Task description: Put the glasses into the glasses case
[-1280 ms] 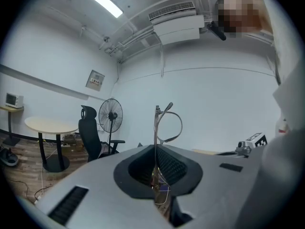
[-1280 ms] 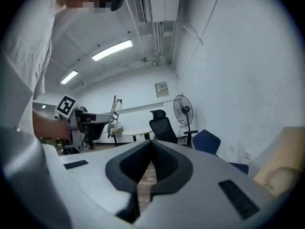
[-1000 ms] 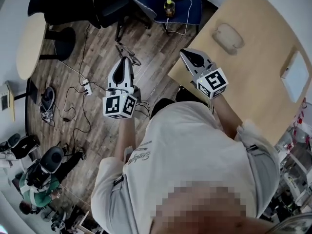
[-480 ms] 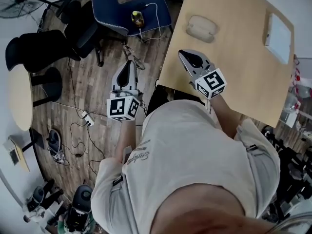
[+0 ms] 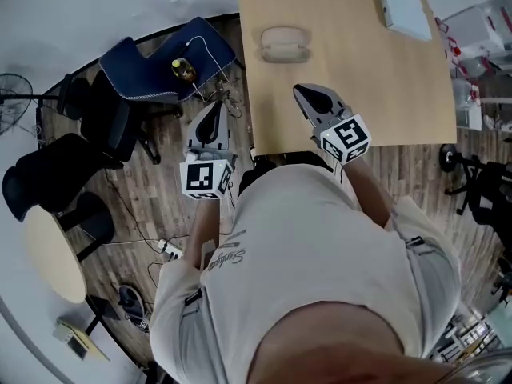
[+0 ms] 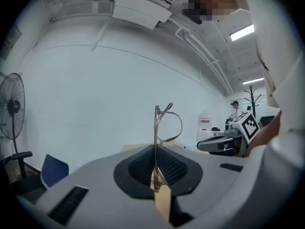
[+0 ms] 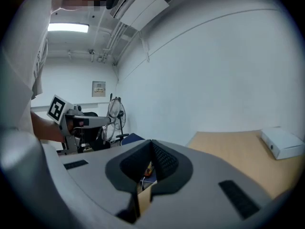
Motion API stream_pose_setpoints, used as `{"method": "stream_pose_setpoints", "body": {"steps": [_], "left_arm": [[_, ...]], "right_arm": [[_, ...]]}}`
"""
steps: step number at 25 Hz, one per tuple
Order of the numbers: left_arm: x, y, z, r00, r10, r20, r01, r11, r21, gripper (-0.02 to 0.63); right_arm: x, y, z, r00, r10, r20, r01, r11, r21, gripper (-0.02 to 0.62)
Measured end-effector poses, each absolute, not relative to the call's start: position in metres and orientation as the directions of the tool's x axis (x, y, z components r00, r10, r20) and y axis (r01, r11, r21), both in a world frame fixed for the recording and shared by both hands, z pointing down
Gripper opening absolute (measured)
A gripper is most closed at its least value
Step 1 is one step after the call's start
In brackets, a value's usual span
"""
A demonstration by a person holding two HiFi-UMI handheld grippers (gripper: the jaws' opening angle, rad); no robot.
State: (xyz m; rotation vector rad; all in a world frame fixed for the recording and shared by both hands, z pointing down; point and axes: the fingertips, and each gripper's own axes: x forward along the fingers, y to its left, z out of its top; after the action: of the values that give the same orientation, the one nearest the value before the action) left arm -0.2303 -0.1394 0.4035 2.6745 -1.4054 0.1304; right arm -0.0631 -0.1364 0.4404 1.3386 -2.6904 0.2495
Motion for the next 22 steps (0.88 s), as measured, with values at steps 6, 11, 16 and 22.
{"method": "stream_pose_setpoints", "body": {"steps": [6,11,16,22], "left_arm": [[-0.207,-0.162,0.412,0.671,-0.73,0.13,-0.741,-0.669,0.067,0.021],[-0.183,-0.18,0.415,0.736,-0.663,0.134,-0.674,-0.736,0.062,0.021],[-0.154,-0.194,0.423,0.775,-0.603,0.187,-0.62,-0.783,0.044,0.021],[-0.111,-0.209,0.438,0.803,-0.523,0.286,-0.54,-0.841,-0.023,0.021]], "right_arm": [[-0.034,-0.136,0.433,-0.48,-0.858,0.184,-0.876,0.479,-0.053,-0.005],[-0.006,-0.13,0.428,-0.389,-0.903,0.183,-0.92,0.39,-0.031,-0.005],[0.024,-0.124,0.436,-0.329,-0.924,0.194,-0.944,0.326,-0.044,-0.005],[0.061,-0.125,0.446,-0.298,-0.935,0.19,-0.954,0.289,-0.077,-0.005]]}}
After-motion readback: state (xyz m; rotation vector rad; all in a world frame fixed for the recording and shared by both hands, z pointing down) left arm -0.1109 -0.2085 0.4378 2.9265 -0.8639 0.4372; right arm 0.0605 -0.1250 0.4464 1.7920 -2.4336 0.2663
